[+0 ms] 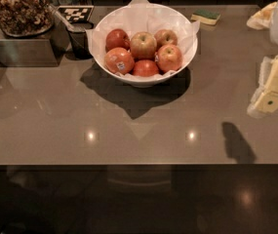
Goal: Pick apple from white bowl
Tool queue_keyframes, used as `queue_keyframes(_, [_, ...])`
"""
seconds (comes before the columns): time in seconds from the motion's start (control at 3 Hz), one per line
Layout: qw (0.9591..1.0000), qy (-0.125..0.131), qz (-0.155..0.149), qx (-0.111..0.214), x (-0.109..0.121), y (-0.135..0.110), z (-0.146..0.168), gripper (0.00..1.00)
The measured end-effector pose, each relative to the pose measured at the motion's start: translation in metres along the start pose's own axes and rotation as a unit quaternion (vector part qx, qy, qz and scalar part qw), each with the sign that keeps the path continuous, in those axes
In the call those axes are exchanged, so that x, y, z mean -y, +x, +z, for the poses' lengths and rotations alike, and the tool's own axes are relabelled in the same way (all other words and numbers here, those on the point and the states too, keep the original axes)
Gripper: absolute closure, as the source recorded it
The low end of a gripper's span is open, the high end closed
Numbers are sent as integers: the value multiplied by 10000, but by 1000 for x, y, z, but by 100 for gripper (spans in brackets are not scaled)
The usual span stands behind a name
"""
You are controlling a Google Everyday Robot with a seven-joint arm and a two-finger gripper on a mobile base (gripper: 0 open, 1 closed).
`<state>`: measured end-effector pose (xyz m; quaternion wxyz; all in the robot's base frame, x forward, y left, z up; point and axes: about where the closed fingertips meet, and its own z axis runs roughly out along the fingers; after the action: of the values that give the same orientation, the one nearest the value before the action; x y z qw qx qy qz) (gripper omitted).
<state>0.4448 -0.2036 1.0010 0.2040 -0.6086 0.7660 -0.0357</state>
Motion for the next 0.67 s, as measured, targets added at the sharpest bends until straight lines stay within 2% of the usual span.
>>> queue_keyframes(0.33, [9976, -331, -372, 483, 19, -39, 3, 0])
queue_keyframes(0.67, [9909, -639, -851, 822, 44, -93, 3, 0])
